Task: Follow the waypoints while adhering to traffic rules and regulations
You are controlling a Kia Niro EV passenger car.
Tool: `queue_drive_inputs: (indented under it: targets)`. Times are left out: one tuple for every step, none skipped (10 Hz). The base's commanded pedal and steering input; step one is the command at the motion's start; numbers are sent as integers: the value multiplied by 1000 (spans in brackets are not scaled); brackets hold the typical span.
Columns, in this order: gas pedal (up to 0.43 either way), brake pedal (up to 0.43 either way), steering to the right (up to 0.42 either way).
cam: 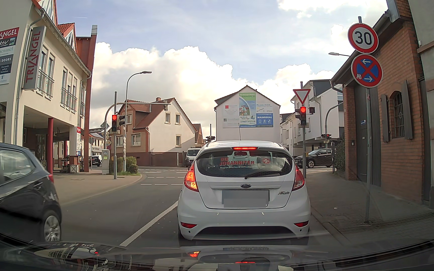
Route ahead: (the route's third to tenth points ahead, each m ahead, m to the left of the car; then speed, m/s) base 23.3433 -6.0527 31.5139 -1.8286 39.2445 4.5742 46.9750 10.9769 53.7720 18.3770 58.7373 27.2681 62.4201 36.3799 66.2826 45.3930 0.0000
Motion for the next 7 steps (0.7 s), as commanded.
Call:
queue_drive_inputs:
  targets:
    - [0, 274, 9]
    - [0, 274, 9]
    - [0, 280, 9]
    - [0, 274, 9]
    - [0, 274, 9]
    - [0, 274, 9]
    - [0, 274, 9]
